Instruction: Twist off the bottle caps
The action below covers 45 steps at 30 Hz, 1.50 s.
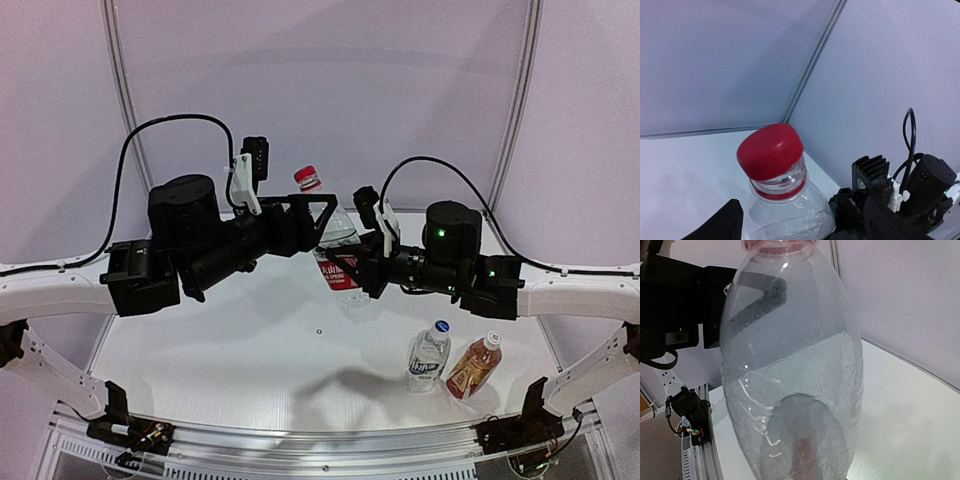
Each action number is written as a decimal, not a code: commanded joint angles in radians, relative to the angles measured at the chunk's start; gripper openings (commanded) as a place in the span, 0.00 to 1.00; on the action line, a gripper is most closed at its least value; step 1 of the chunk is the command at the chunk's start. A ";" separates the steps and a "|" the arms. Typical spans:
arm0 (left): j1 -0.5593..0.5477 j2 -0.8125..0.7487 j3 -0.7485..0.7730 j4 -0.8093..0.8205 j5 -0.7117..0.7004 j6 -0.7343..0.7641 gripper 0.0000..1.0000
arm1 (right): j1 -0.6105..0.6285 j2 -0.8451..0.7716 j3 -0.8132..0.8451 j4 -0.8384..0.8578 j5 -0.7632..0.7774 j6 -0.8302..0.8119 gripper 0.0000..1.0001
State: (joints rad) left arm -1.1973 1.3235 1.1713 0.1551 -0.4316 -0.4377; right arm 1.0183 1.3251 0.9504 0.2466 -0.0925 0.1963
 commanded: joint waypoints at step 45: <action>0.154 -0.283 -0.261 -0.016 0.767 0.324 0.92 | -0.004 -0.009 -0.004 -0.019 -0.671 -0.056 0.17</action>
State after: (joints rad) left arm -1.0584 1.0122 0.8791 0.1471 0.2897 -0.1249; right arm 1.0180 1.3331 0.9184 0.2298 -0.7033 0.1322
